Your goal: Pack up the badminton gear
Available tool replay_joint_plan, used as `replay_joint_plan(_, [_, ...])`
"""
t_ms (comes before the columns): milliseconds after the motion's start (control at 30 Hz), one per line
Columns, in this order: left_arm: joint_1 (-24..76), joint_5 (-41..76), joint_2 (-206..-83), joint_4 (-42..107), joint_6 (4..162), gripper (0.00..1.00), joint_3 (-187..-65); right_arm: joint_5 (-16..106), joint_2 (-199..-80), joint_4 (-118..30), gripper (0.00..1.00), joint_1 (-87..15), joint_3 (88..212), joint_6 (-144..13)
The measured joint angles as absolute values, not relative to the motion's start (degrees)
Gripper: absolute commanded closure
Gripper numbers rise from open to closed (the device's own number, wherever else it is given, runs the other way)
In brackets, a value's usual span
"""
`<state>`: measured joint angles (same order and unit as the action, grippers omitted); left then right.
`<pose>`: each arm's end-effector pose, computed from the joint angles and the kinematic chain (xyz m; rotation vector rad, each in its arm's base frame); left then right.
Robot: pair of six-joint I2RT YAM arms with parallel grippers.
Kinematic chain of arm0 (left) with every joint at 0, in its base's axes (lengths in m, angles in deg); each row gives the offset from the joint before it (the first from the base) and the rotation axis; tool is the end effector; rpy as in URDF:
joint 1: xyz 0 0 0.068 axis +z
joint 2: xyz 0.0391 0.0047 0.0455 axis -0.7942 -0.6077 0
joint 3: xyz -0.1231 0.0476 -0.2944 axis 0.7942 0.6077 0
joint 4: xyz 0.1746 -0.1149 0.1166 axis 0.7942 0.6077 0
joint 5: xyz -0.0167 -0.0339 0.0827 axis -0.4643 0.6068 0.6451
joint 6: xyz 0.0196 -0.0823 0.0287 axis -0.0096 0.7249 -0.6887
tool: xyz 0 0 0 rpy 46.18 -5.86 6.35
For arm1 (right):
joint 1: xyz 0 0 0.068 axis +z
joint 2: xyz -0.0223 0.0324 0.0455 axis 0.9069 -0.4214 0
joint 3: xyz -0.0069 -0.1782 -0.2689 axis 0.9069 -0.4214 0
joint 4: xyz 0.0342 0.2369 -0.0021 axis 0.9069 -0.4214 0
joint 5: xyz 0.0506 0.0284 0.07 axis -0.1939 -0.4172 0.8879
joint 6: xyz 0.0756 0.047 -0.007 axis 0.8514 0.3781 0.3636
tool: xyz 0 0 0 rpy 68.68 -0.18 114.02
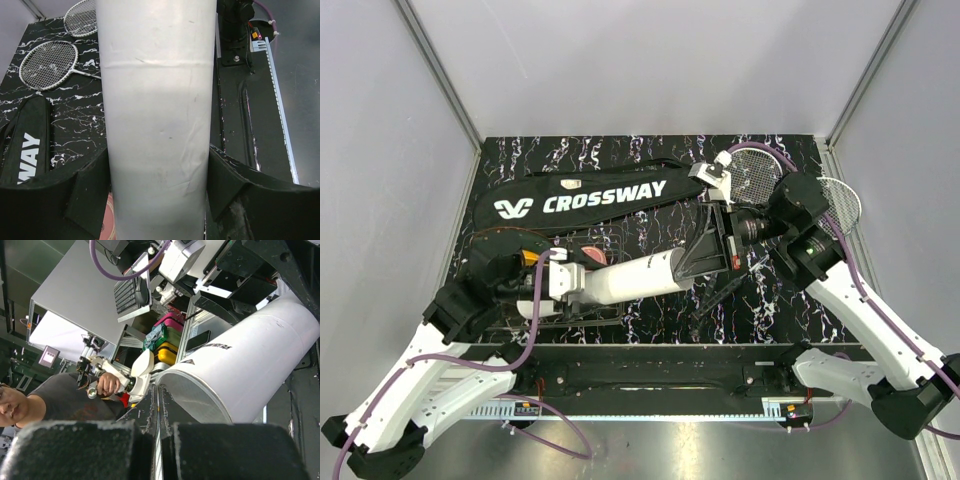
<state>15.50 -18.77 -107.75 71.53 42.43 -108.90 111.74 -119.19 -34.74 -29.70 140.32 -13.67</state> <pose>0.0394 -0.0996 0.3851 1.4328 1.2633 -0.8435 0.0970 0.1626 0.4918 -1.0391 1.6591 2.0430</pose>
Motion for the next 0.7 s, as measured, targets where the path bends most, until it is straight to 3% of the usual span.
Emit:
replay_joint_plan(167, [15.12,-17.22,-107.75,72.34,43.07,1.00,-108.90,110.28,-120.50,-37.56,1.00,-29.53,140.80,-14.39])
replay_joint_plan(367, [14.71,-14.77,-107.77,73.11,43.90,1.00,-108.90,108.75,-121.72,-39.37,0.68,-29.53,141.98,-13.80])
replay_joint_plan(700, [14.38,-12.04,-108.08,73.79,47.22,1.00,-107.94,105.73,-121.68,-39.75,0.42,-29.53,142.81,-12.71])
